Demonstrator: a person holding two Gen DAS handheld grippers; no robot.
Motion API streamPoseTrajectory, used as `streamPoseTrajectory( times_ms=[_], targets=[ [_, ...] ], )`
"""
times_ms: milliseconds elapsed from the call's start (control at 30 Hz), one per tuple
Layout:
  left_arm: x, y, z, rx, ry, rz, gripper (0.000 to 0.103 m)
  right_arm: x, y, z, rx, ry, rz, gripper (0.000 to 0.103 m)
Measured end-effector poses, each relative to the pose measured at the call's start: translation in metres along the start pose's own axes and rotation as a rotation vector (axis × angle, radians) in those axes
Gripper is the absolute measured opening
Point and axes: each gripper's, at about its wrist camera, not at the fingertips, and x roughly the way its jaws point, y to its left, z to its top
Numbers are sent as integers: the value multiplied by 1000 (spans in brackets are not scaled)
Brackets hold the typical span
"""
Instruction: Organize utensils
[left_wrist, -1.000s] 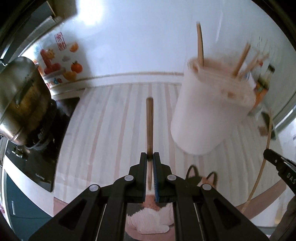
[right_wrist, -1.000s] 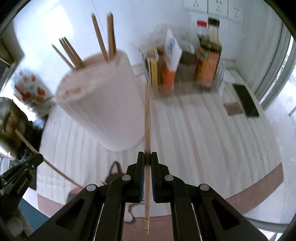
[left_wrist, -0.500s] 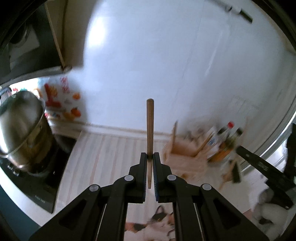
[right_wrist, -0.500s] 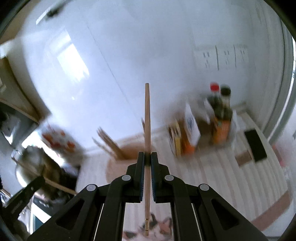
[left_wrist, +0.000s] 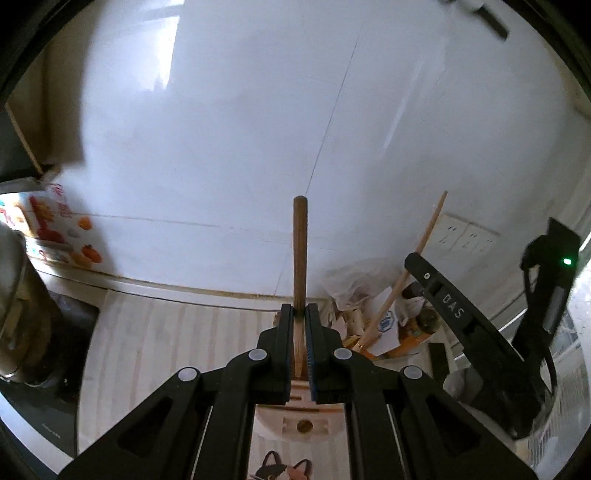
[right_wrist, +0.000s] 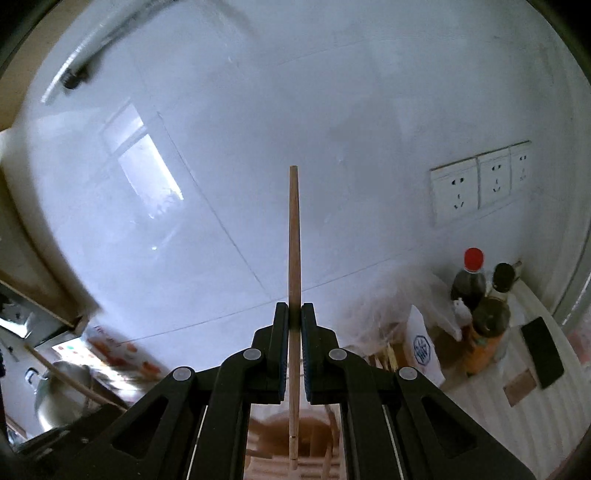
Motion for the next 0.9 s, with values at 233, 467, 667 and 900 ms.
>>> streamPoseTrajectory(
  times_ms=[233,467,667,900],
  targets=[
    [45,6,-4,1,110,7,5,44,-12,-20,-34,64,-4,7],
    [16,2,-9,32,60,81,17,38,-13,-25,-99,124,18,8],
    [-8,17,-19,16,-3,165,69,-1,-15,-20,-125,114,-12,32],
    [-4,34,-42,-6,25,242,95,-40,-38,-24,-58,131,-16,56]
  ],
)
